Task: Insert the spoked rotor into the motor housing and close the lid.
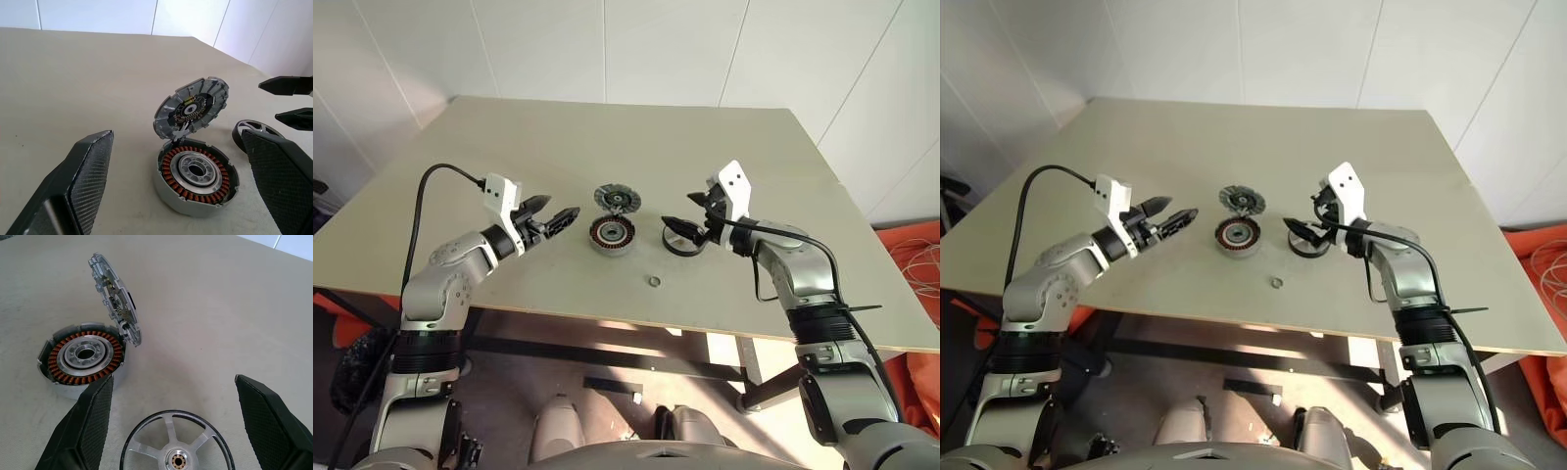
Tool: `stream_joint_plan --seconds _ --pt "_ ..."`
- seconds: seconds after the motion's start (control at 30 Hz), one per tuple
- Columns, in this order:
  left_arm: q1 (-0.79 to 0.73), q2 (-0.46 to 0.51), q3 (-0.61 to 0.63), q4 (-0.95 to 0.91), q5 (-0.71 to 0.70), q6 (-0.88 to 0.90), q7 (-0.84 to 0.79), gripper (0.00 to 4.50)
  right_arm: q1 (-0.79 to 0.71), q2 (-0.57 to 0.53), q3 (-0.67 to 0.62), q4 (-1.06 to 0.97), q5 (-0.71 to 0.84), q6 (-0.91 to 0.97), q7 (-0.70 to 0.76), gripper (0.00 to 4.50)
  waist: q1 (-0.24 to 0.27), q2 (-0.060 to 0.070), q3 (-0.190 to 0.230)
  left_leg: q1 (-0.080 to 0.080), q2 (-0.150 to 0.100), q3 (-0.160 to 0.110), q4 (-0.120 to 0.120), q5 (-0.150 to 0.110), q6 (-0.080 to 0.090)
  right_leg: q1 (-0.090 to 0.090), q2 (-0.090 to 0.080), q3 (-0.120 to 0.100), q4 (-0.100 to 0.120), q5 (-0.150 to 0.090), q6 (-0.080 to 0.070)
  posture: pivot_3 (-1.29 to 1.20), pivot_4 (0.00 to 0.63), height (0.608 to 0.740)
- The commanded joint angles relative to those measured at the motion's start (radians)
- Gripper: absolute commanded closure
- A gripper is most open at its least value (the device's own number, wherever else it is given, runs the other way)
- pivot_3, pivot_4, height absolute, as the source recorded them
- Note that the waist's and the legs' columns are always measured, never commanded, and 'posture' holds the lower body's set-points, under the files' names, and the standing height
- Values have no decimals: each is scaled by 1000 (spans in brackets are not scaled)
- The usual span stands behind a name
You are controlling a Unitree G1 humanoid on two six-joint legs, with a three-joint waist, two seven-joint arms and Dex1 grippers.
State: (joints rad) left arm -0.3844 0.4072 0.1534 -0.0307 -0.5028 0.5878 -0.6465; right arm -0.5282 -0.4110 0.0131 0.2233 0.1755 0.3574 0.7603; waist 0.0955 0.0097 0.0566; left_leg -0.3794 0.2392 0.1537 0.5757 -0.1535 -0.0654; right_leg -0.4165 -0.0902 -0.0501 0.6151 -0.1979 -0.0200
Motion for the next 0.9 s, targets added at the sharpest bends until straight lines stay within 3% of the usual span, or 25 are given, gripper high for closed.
stream_joint_plan --seconds 0.03,0.6,0.9 --pt "-8 15 13 -18 -8 -11 -5 46 -11 -8 -5 -16 4 -19 -5 0 0 0 0 0 0 0 0 0 0 0 0 0 0 0 0 0 0 740" --pt "-9 21 7 -14 1 -18 -7 46 1 2 10 -67 17 11 3 0 0 0 0 0 0 0 0 0 0 1 0 0 0 0 0 0 0 740" --pt "-8 14 2 -2 9 -29 -2 46 96 22 66 -256 28 220 -39 0 2 0 0 2 0 0 0 0 0 3 0 0 0 0 0 0 0 740"
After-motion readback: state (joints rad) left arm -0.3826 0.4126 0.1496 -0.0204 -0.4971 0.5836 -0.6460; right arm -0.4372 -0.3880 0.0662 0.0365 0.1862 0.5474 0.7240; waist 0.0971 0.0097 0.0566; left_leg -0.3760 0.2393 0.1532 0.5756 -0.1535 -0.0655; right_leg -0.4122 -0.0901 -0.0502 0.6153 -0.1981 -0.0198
